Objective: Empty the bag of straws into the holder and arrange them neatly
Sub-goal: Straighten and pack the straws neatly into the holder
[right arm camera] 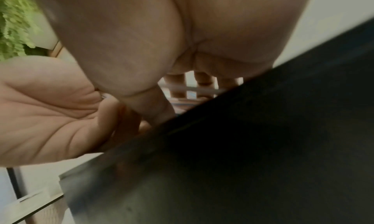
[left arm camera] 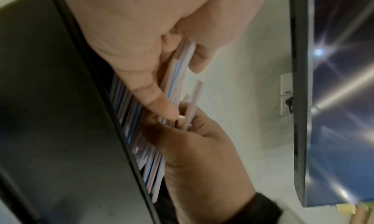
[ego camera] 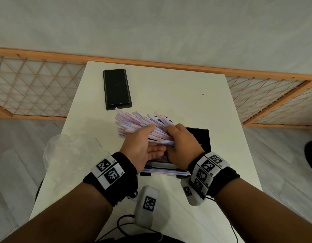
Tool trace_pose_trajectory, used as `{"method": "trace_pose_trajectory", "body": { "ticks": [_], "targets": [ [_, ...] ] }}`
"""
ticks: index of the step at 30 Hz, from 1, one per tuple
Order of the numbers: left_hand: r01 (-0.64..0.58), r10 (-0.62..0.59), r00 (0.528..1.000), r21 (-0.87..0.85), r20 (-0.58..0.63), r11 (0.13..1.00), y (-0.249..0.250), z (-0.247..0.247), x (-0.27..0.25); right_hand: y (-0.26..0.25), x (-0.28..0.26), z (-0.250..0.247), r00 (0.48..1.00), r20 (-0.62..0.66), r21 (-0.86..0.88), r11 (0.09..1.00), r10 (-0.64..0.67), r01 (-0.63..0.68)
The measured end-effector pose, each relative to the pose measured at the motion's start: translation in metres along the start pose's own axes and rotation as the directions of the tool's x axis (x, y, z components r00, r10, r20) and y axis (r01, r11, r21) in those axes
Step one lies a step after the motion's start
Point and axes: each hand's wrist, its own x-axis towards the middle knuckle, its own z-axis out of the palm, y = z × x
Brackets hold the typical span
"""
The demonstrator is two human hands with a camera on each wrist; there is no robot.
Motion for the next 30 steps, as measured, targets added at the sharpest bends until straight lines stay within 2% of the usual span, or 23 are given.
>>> {"method": "trace_pose_trajectory", "body": {
  "ticks": [3, 5, 7, 9, 10, 11, 13, 14, 16, 18, 20, 23, 25, 27, 30],
  "targets": [
    [0.036, -0.044, 0.995, 0.08, 0.094, 0.996, 0.002, -0.003, -0.006, -0.003, 0.001, -0.004, 0.998, 0.037, -0.047, 0.998, 0.044, -0.042],
    [-0.008, -0.008, 0.992, 0.124, 0.125, 0.992, 0.005, -0.006, -0.011, -0.004, 0.0, -0.005, 0.998, 0.047, -0.054, 0.998, 0.043, -0.04],
    [-0.115, 0.098, 0.988, 0.151, 0.117, 0.982, 0.012, -0.012, -0.016, -0.004, -0.001, -0.006, 0.999, 0.054, -0.079, 0.997, 0.01, -0.005],
    [-0.292, 0.291, 0.956, 0.206, 0.038, 0.934, 0.021, -0.02, -0.018, -0.002, -0.001, -0.007, 0.998, 0.057, -0.092, 0.996, -0.014, 0.02],
    [-0.395, 0.412, 0.911, 0.274, -0.005, 0.877, 0.025, -0.025, -0.018, -0.001, -0.001, -0.008, 0.998, 0.061, -0.098, 0.995, -0.014, 0.02],
    [-0.491, 0.534, 0.845, 0.354, -0.028, 0.796, 0.029, -0.029, -0.018, -0.001, -0.001, -0.009, 0.997, 0.073, -0.115, 0.993, -0.01, 0.019],
    [-0.624, 0.691, 0.723, 0.439, 0.009, 0.647, 0.031, -0.032, -0.02, -0.004, -0.001, -0.009, 0.995, 0.099, -0.162, 0.986, -0.014, 0.03],
    [-0.667, 0.722, 0.689, 0.439, 0.056, 0.602, 0.029, -0.03, -0.022, -0.006, -0.002, -0.006, 0.995, 0.096, -0.175, 0.983, -0.033, 0.05],
    [-0.705, 0.724, 0.663, 0.487, 0.192, 0.516, 0.02, -0.024, -0.022, -0.012, -0.002, 0.001, 0.996, 0.039, -0.155, 0.984, -0.086, 0.091],
    [-0.708, 0.721, 0.628, 0.599, 0.293, 0.373, 0.008, -0.021, -0.019, -0.015, -0.002, 0.009, 0.991, -0.055, -0.111, 0.987, -0.123, 0.116],
    [-0.713, 0.766, 0.554, 0.661, 0.327, 0.233, 0.002, -0.022, -0.016, -0.02, -0.002, 0.013, 0.984, -0.115, -0.158, 0.981, -0.133, 0.114],
    [-0.733, 0.815, 0.434, 0.676, 0.384, 0.072, 0.001, -0.023, -0.015, -0.023, -0.002, 0.017, 0.992, -0.093, -0.18, 0.981, -0.089, 0.071],
    [-0.745, 0.8, 0.401, 0.667, 0.445, 0.003, -0.002, -0.022, -0.013, -0.022, 0.0, 0.023, 0.996, -0.056, -0.257, 0.965, -0.072, 0.055],
    [-0.713, 0.77, 0.409, 0.698, 0.491, -0.066, -0.008, -0.023, -0.006, -0.019, 0.003, 0.03, 0.997, -0.003, -0.37, 0.926, -0.081, 0.074],
    [-0.623, 0.757, 0.382, 0.753, 0.531, -0.213, -0.011, -0.026, 0.003, -0.014, 0.003, 0.036, 0.996, -0.025, -0.295, 0.953, -0.082, 0.071]
  ]
}}
